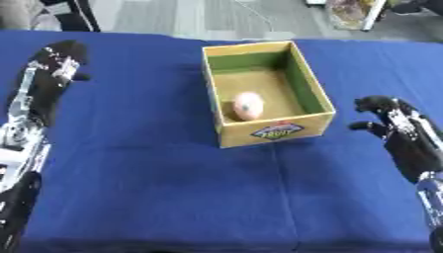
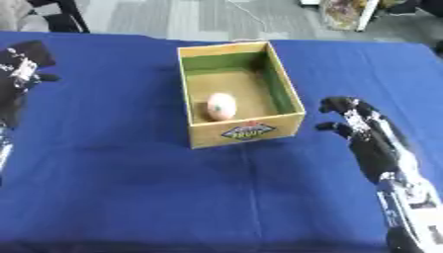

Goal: Pick up objects on the table and place them in the box.

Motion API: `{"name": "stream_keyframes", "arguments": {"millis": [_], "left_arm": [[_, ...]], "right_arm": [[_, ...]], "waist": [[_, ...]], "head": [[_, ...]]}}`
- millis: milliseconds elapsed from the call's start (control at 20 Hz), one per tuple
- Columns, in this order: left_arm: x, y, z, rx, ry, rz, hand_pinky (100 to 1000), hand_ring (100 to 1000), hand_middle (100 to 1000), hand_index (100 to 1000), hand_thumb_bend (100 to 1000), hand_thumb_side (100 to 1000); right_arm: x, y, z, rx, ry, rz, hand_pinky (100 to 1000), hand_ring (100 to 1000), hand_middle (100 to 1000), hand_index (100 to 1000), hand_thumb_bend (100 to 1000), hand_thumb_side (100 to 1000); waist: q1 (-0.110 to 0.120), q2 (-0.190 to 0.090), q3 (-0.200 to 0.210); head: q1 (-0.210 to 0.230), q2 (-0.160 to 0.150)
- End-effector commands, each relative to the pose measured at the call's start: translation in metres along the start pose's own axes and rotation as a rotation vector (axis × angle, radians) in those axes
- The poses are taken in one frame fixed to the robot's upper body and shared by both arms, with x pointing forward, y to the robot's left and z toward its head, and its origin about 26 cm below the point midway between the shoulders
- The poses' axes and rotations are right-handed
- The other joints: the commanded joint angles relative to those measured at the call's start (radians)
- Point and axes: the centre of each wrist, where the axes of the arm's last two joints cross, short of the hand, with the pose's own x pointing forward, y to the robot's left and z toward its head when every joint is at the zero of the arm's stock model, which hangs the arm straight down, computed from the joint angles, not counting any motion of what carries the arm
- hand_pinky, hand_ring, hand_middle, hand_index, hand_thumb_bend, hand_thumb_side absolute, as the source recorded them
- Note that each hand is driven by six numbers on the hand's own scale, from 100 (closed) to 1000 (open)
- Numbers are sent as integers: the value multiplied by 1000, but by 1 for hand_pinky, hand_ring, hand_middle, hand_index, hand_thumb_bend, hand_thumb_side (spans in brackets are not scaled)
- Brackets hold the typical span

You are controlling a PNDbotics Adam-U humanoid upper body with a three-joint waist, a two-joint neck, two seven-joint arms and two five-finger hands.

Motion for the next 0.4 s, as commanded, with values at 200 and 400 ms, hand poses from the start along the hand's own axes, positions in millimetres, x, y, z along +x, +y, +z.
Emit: {"name": "stream_keyframes", "arguments": {"millis": [200,400], "left_arm": [[5,4,0,-3,-18,-2,639,742,646,786,549,500],[2,2,2,-11,-8,6,639,742,645,787,551,505]], "right_arm": [[11,-7,-1,-2,-26,23,645,937,618,725,100,545],[11,-7,-1,-5,-25,21,645,938,618,725,100,543]], "waist": [[1,-14,4],[2,-14,3]], "head": [[-1,6],[-3,6]]}}
